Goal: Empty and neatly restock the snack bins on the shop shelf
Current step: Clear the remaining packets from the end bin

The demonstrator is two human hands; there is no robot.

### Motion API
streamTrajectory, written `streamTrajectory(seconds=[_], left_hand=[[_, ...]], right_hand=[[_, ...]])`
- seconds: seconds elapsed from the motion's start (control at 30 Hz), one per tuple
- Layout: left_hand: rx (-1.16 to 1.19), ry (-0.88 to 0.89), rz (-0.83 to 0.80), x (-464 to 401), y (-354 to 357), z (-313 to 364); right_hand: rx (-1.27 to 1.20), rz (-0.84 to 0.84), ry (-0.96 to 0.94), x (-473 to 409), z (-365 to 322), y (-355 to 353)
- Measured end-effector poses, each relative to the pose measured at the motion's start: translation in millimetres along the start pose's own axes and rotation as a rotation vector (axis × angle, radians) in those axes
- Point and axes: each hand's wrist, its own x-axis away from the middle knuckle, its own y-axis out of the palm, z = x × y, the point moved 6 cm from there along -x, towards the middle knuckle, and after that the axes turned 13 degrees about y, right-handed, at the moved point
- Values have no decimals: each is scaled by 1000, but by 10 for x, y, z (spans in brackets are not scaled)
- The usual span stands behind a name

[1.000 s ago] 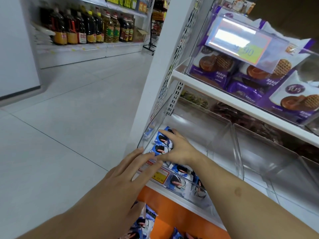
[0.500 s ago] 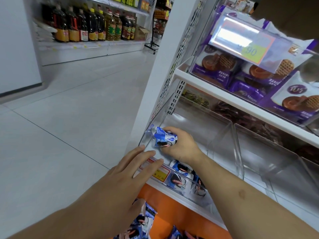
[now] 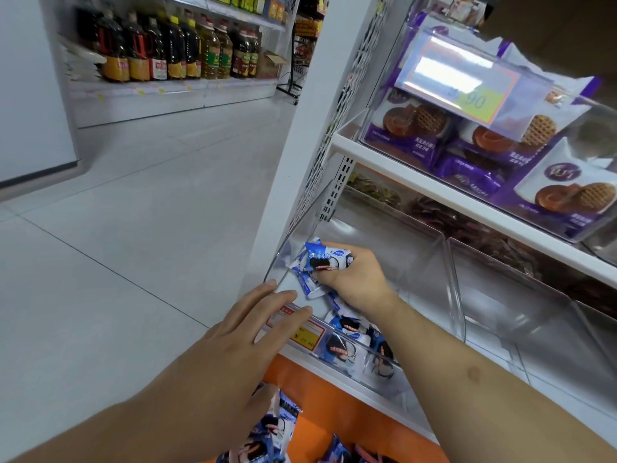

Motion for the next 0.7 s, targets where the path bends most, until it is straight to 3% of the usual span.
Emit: streamTrajectory(seconds=[0.2, 0.43, 0.6, 0.7], left_hand=[[13, 2, -6, 41, -18, -13], [11, -11, 1, 92, -57, -14], [15, 3, 31, 110, -34, -46], [50, 28, 62, 91, -46, -64]], right_hand=[[-183, 75, 12, 291, -218, -321], [-264, 65, -102, 1168, -452, -636], [-369, 36, -103, 1909, -167, -668], [-383, -23, 9, 2214, 273, -365]])
